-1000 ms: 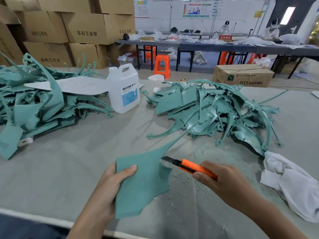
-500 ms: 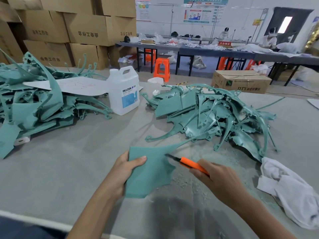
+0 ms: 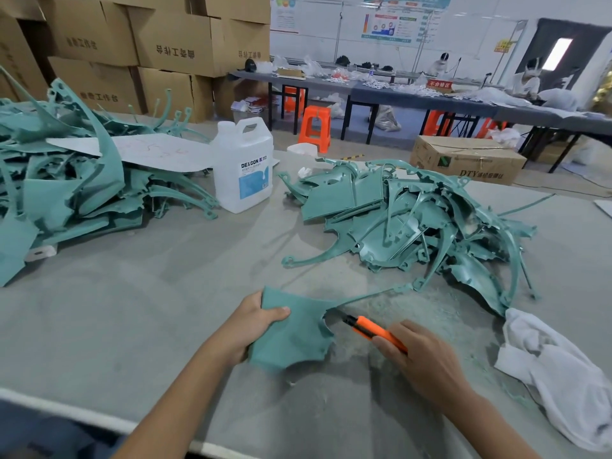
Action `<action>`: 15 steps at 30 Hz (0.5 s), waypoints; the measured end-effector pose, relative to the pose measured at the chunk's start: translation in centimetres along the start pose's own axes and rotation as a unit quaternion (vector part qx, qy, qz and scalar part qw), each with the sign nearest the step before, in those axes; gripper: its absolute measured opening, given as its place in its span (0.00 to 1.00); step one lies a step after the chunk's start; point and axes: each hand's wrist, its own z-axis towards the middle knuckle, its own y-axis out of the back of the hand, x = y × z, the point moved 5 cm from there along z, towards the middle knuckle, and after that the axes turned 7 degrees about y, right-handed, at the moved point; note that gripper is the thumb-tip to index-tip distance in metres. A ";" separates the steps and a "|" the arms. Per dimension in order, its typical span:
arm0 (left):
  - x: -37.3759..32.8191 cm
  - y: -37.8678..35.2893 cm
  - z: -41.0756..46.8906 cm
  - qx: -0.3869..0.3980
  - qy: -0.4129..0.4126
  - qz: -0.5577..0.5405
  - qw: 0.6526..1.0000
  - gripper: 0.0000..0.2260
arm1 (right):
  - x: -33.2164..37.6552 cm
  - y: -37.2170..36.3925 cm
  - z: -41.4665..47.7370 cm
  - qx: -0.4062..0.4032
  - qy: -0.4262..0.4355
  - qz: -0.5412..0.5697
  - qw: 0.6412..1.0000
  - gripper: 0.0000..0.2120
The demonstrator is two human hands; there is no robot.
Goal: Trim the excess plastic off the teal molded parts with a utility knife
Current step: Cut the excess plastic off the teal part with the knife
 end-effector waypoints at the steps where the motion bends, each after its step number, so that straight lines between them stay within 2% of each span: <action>1: 0.0 0.0 0.0 0.001 0.004 -0.001 1.000 0.09 | -0.2 -0.1 0.0 0.013 0.010 0.007 1.000 0.21; 7: -0.4 -0.2 -0.1 0.033 0.041 0.026 0.998 0.08 | -0.6 -1.1 1.0 0.099 0.064 -0.006 0.993 0.23; 10: -0.6 -0.3 -0.1 0.038 0.056 0.039 0.997 0.07 | -0.5 -1.3 1.3 0.109 0.081 -0.037 0.990 0.26; 15: -0.6 -0.3 -0.2 0.026 0.058 0.038 0.997 0.08 | -0.6 -1.5 1.4 0.106 0.061 -0.057 0.991 0.26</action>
